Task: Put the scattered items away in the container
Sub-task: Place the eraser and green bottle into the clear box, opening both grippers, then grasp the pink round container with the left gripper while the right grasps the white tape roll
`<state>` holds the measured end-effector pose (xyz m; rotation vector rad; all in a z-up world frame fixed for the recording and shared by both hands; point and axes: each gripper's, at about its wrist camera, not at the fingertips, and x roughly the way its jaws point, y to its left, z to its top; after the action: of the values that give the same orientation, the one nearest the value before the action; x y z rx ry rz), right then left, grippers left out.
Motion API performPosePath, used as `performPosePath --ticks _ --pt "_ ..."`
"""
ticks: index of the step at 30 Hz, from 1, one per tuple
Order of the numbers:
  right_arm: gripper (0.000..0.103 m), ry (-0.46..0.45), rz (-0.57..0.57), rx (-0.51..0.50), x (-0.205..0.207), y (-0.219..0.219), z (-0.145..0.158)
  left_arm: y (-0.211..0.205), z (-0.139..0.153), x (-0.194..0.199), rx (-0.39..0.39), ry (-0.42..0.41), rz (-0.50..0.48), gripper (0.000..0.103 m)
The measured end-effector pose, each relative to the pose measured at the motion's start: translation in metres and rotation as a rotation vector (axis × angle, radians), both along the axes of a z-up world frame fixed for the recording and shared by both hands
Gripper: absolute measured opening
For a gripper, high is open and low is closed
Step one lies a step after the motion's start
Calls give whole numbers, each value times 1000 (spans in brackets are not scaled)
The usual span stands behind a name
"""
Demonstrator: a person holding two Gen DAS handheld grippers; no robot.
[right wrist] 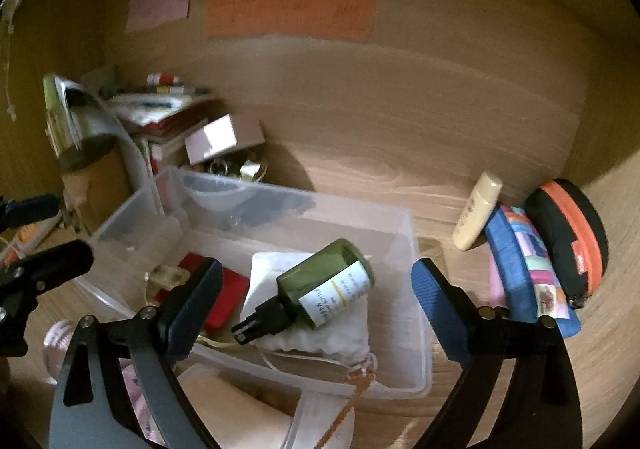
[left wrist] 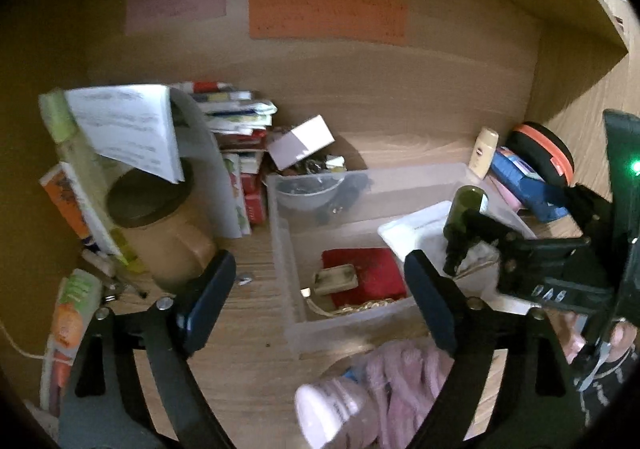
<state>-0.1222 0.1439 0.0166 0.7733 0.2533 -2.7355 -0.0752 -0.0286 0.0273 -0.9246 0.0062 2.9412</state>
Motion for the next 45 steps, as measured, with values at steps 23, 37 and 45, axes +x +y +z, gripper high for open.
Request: performPosePath --ticks 23,37,45 --pt "94 -30 -11 59 57 36 -11 -22 -24 56 85 -91 40 91" --pt "94 -112 23 62 78 54 -30 -23 -52 78 52 -133 17 91" --pt "94 -143 -2 116 72 56 -45 -20 -76 62 54 -226 -34 91"
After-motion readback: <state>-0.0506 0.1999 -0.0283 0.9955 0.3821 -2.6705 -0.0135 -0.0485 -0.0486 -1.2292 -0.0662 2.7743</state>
